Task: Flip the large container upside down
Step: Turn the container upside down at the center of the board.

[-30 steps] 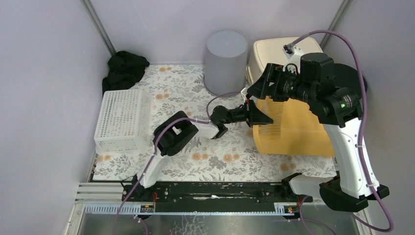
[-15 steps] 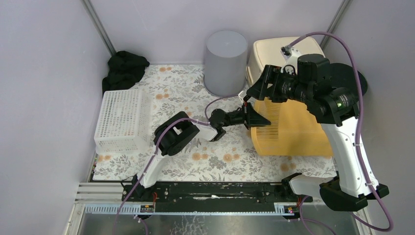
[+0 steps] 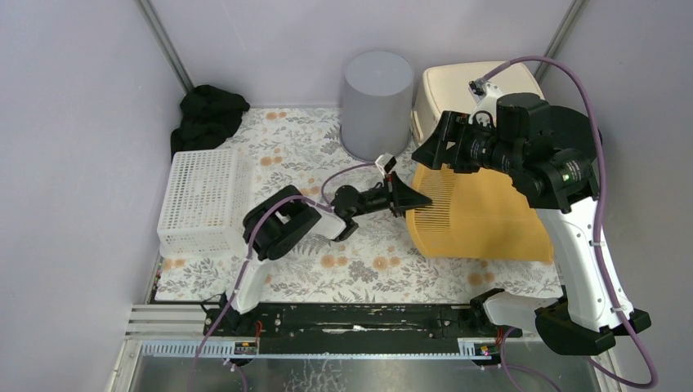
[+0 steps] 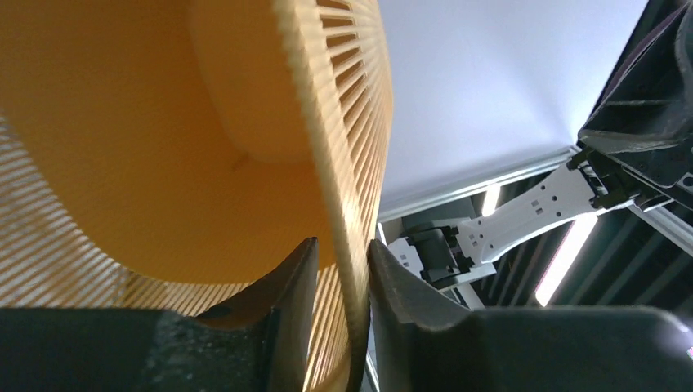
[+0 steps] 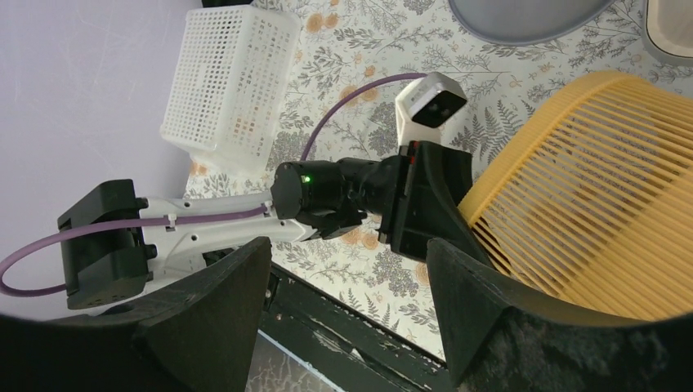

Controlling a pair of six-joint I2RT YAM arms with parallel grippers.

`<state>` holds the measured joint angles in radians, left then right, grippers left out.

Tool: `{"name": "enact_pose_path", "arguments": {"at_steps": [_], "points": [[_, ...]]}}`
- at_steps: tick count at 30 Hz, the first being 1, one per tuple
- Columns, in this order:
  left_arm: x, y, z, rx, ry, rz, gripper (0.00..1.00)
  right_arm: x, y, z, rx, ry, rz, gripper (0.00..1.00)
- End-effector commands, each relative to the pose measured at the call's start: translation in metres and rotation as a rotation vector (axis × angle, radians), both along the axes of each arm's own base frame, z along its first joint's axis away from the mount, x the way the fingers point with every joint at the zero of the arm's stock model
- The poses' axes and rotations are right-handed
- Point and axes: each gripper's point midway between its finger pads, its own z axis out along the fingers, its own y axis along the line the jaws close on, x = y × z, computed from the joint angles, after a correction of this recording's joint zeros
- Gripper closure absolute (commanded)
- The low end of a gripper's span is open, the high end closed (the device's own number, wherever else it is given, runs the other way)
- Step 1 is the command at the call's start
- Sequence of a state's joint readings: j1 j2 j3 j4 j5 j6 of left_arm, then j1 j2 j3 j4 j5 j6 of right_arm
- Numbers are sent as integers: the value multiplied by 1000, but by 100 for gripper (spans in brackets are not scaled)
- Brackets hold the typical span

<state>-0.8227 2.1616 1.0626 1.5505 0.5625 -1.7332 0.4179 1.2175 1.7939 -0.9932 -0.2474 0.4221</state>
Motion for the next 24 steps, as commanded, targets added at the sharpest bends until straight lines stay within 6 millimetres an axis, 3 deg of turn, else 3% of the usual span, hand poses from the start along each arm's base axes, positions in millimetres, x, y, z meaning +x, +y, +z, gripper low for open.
{"name": "enact_pose_path", "arguments": {"at_steps": [1,6,12,24], "points": [[11,25,-4,-14,-65,96,61,1,0,12,14,-67,10,23],[18,39,-23,36,-48,129,53,1,1,10,15,-63,14,23],[25,44,-47,81,-19,147,54,1,1,8,14,-60,15,23],[33,59,-71,134,21,192,57,0,-1,16,6,-86,13,22]]}}
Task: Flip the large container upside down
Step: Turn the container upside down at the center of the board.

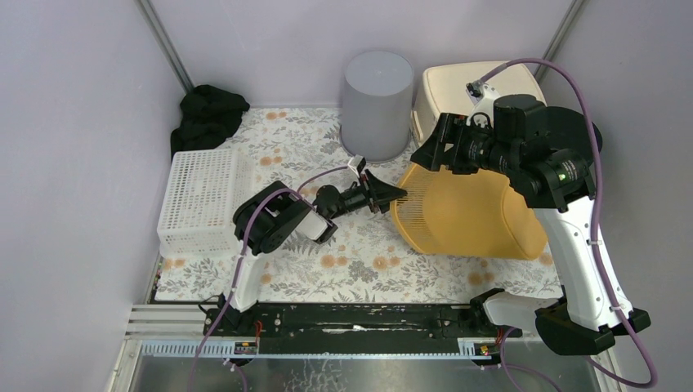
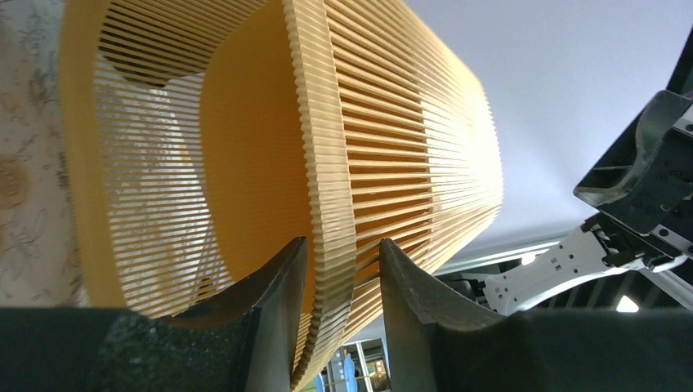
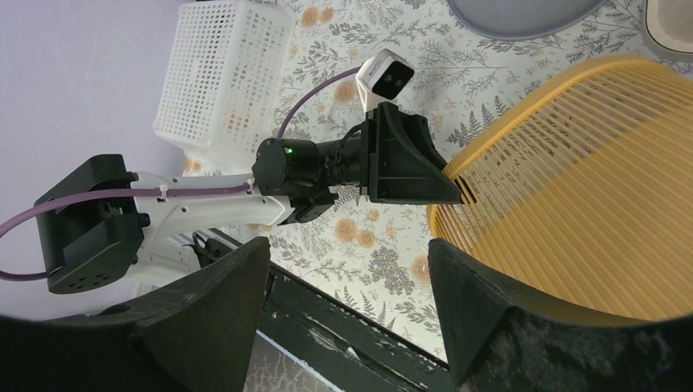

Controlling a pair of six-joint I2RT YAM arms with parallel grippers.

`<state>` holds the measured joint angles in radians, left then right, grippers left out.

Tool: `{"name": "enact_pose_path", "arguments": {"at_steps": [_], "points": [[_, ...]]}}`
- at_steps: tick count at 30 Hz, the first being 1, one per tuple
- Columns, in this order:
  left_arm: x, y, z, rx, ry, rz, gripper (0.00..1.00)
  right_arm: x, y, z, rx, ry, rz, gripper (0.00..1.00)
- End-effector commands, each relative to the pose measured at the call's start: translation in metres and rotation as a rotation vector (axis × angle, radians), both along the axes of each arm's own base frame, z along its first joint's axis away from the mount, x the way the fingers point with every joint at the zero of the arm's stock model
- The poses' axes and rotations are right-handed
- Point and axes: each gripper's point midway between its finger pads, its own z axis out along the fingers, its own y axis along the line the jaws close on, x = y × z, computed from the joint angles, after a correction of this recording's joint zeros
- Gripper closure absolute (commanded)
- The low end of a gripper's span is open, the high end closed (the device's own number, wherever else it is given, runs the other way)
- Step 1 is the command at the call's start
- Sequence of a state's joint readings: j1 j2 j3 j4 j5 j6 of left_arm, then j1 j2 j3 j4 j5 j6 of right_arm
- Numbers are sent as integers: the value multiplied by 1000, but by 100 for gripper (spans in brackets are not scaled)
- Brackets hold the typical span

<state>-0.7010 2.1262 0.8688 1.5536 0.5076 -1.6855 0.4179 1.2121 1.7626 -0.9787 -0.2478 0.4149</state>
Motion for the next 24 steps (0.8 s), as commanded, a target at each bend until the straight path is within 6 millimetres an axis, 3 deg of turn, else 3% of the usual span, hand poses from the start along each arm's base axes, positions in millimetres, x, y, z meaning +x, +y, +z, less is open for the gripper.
{"name": "enact_pose_path", "arguments": {"at_steps": [1,13,24], "points": [[-9,8,-26,41,-56,2,58,-1,-2,24,16,-94,6,21],[1,43,-61,131,-8,67,59,1,-3,21,9,-89,1,21],[2,67,-101,216,49,84,45,4,0,6,5,-59,5,21]]}}
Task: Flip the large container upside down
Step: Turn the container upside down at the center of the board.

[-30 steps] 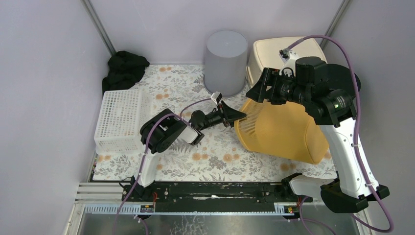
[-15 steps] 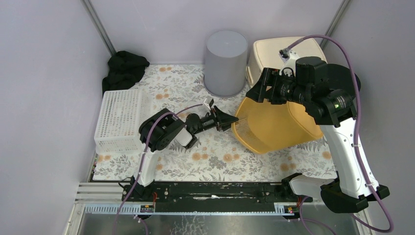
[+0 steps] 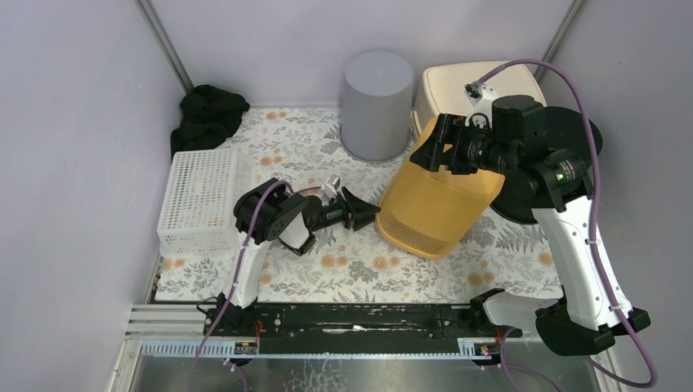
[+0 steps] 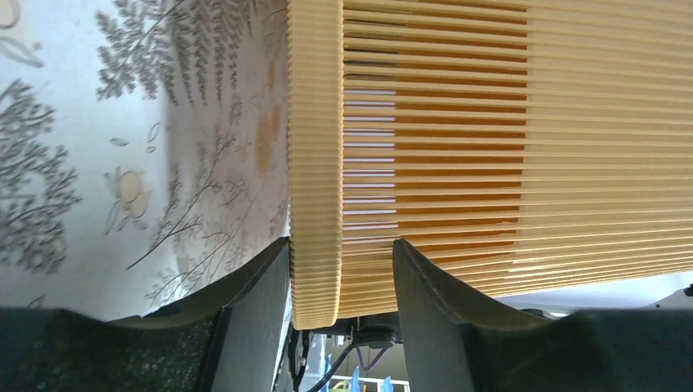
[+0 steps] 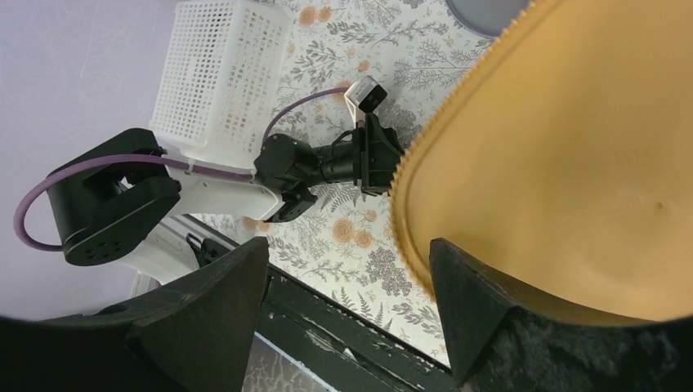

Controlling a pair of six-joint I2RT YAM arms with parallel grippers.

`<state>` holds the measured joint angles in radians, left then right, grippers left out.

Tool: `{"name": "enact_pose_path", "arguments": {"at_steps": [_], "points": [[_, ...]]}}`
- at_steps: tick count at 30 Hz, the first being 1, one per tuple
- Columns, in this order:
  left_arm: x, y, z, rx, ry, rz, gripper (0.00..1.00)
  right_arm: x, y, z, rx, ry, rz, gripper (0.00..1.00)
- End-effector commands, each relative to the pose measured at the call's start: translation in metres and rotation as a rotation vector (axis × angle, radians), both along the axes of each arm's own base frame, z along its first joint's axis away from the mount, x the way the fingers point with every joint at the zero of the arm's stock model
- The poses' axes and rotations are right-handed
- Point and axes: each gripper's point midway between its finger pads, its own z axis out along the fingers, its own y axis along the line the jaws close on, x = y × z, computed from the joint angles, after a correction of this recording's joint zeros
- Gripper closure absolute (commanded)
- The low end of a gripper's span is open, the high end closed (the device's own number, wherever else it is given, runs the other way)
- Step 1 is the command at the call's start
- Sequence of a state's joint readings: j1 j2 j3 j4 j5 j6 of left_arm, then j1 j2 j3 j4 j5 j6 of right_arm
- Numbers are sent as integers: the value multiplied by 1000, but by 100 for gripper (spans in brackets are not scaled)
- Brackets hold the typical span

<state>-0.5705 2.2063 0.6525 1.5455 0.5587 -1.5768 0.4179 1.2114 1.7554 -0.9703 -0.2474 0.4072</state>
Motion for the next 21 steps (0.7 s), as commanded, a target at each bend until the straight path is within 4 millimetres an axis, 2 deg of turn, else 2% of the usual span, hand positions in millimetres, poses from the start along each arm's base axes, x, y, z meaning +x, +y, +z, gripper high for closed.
{"name": "enact_pose_path", "arguments": {"at_steps": [1,9,15,21], "points": [[-5,9,5,-3,-85,-12,45,3,0,5,8,-49,1,21],[-8,29,-7,42,-68,29,42,6,-1,-11,-9,-30,-14,20],[-11,42,-16,77,-55,53,39,7,-1,-12,-9,-22,-18,20],[-11,55,-26,125,-42,84,37,12,-12,-19,-53,-15,-77,20]]}}
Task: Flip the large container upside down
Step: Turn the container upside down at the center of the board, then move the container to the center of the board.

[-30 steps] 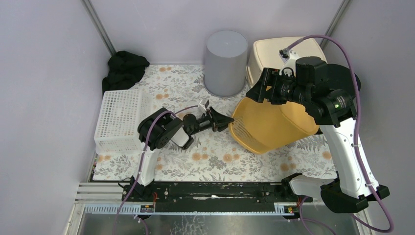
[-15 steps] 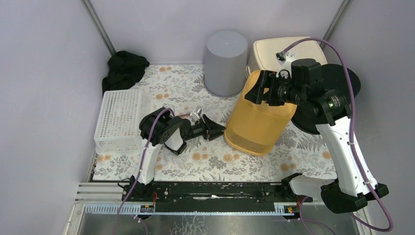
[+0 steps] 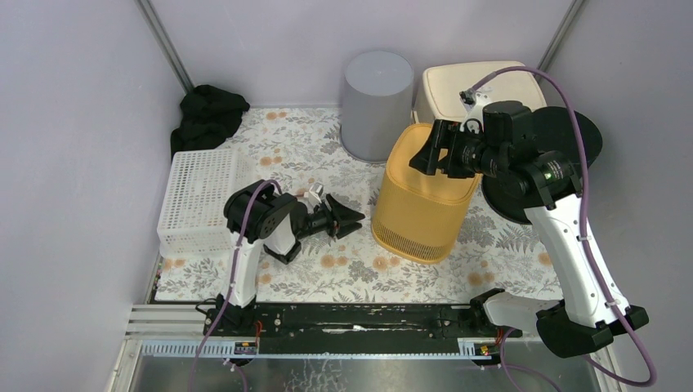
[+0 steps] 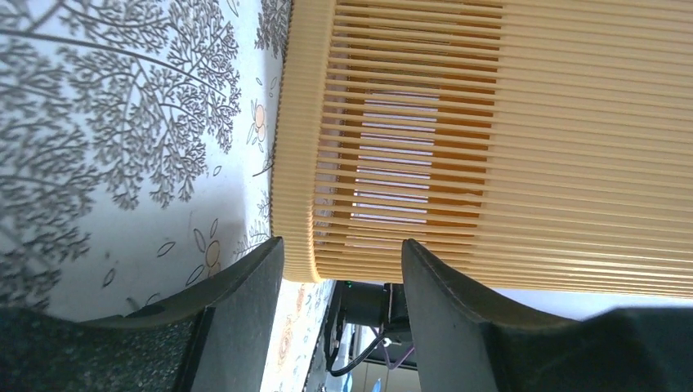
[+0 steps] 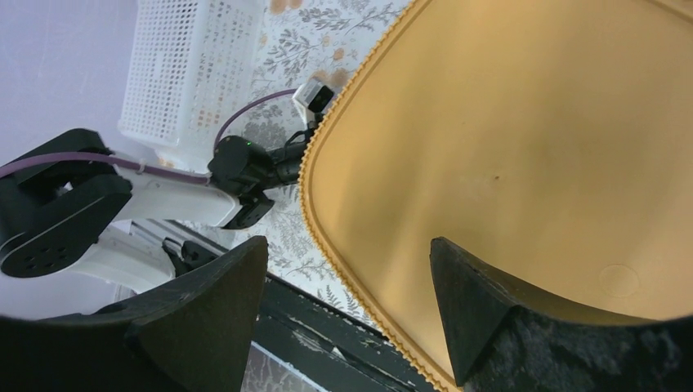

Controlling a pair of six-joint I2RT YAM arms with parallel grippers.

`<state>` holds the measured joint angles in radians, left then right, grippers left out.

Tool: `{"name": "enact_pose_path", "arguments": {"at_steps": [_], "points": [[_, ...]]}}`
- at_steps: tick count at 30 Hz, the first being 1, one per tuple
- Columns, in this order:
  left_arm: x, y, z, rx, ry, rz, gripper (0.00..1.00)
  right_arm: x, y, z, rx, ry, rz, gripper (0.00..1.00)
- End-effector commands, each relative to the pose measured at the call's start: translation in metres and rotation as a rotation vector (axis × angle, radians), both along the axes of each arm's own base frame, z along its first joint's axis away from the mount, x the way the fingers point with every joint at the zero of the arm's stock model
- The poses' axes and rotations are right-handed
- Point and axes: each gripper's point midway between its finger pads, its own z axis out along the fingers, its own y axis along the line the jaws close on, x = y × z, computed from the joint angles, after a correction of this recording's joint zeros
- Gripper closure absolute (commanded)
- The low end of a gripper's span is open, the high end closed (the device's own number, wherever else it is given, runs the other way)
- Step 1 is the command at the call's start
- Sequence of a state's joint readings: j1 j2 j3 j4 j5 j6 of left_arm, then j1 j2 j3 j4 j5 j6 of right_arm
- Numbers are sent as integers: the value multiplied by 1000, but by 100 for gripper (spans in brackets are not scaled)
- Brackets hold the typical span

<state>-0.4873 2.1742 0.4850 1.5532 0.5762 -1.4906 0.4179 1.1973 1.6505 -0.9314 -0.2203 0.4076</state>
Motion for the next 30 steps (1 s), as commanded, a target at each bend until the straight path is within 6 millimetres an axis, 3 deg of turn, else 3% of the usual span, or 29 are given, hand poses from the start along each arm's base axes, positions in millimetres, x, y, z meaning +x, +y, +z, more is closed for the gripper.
{"name": "enact_pose_path", "arguments": {"at_steps": [1,10,16,20,30], "points": [[2,12,2,35,-76,24,37,7,-13,8,-33,-57,-68,20],[2,29,-20,264,-64,50,37,15,-56,7,-152,-95,-280,19],[0,36,-22,350,-21,58,37,13,-83,9,-214,-116,-403,18],[1,43,-7,404,-42,72,37,14,-92,-4,-241,-106,-453,18],[1,43,44,439,-119,54,37,22,-86,-36,-249,-58,-451,18]]}}
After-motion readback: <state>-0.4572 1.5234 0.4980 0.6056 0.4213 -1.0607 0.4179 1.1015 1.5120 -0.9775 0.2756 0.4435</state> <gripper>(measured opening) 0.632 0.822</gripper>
